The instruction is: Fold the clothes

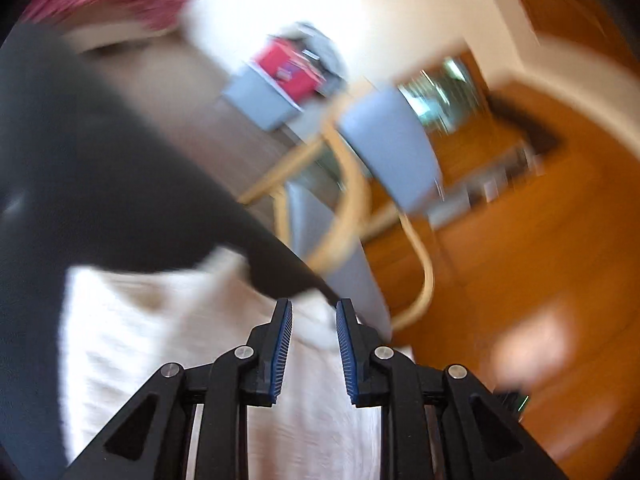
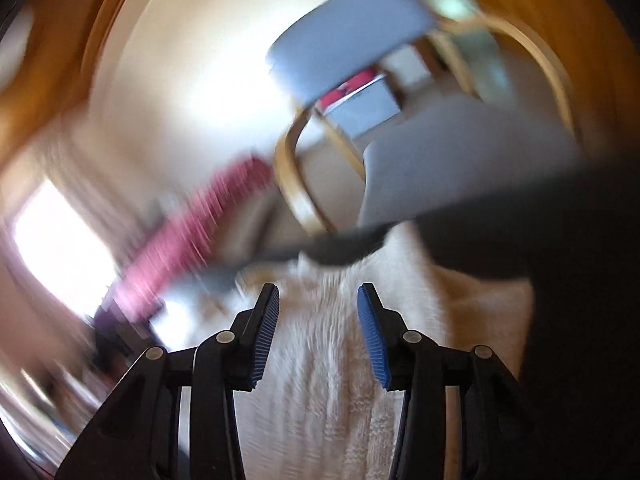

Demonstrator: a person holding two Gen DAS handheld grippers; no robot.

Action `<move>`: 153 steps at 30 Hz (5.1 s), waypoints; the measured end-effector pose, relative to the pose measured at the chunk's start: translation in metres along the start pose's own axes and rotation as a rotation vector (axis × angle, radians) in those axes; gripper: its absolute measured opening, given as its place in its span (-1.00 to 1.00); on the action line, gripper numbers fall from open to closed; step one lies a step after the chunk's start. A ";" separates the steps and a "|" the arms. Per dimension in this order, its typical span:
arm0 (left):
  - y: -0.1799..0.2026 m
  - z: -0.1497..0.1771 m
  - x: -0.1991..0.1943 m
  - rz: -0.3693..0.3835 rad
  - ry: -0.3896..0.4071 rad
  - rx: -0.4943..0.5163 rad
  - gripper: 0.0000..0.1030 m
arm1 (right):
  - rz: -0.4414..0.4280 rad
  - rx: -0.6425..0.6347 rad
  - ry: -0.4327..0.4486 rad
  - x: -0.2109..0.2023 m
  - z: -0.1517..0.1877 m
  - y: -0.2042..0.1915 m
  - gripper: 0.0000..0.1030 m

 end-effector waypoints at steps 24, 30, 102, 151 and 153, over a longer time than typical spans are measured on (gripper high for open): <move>-0.117 0.017 -0.031 -0.211 0.380 -0.268 -0.64 | 0.091 0.144 0.030 0.033 0.005 0.071 -0.56; -0.083 0.027 -0.068 -0.194 0.539 -0.090 -0.59 | 0.139 0.044 0.060 0.013 0.000 0.049 -0.12; -0.063 0.009 0.019 -0.291 0.083 -0.008 -0.95 | 0.420 -0.080 -0.085 0.074 0.001 0.044 -0.66; -0.012 0.018 0.047 -0.382 -0.045 0.278 -0.68 | 0.380 -0.066 0.002 0.026 0.038 0.039 -0.59; -0.014 0.018 0.020 -0.343 0.037 0.204 -0.68 | 0.375 -0.074 0.016 0.024 0.038 0.036 -0.59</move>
Point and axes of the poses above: each gripper's, at about its wrist camera, not at the fingertips, and x roughly the way its jaws point, y to its right, z to its underside, the point moved 4 cm from there along x, roughly the way its jaws point, and after that the axes turned 1 degree about -y, right-handed, at the moved point
